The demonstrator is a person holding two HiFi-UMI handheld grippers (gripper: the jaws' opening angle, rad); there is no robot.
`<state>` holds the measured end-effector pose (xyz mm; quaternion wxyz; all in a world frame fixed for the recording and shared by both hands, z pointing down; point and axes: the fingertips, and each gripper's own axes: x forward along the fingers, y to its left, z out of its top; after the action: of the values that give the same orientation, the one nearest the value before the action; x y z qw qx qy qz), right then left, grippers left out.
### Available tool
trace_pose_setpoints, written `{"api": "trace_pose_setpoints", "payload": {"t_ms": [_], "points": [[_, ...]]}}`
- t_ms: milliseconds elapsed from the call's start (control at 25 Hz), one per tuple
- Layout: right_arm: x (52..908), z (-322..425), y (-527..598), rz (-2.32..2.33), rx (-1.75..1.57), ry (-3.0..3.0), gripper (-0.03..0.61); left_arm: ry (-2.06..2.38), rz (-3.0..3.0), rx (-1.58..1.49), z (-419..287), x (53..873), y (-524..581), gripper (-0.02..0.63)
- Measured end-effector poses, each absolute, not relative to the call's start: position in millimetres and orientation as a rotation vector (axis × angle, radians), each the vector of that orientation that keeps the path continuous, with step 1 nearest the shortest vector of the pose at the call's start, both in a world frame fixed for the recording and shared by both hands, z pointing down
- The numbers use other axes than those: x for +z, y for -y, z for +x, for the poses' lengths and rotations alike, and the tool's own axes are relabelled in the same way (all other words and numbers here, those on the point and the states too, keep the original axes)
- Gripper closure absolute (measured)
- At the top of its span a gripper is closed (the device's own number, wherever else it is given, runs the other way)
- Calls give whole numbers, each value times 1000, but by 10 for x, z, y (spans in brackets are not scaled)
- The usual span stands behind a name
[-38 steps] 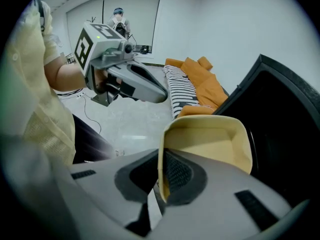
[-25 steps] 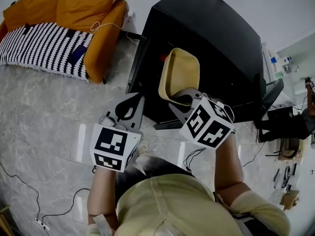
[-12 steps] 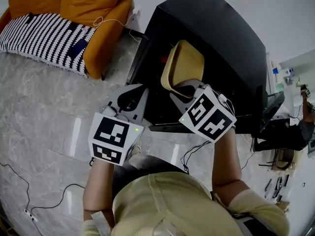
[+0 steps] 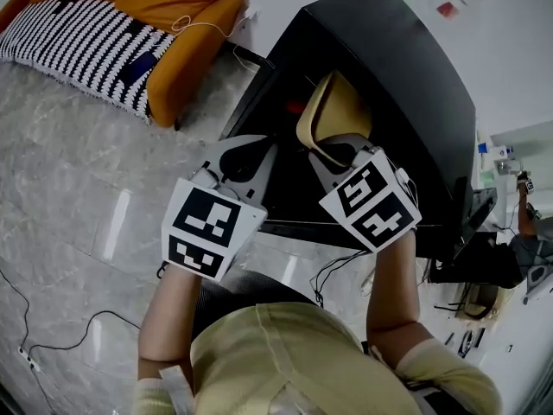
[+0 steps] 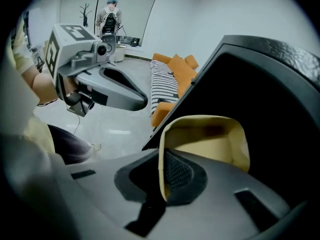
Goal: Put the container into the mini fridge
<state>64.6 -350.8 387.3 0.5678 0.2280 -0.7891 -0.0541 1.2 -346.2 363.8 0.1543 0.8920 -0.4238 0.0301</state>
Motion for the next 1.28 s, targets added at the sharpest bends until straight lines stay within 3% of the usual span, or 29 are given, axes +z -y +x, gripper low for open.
{"api": "trace_pose_setpoints", "payload": {"t_ms": [1280], "points": [[3901,655,4158,714,-113,1827,548,1180,2501,-64,22,3736,3804,591]]}}
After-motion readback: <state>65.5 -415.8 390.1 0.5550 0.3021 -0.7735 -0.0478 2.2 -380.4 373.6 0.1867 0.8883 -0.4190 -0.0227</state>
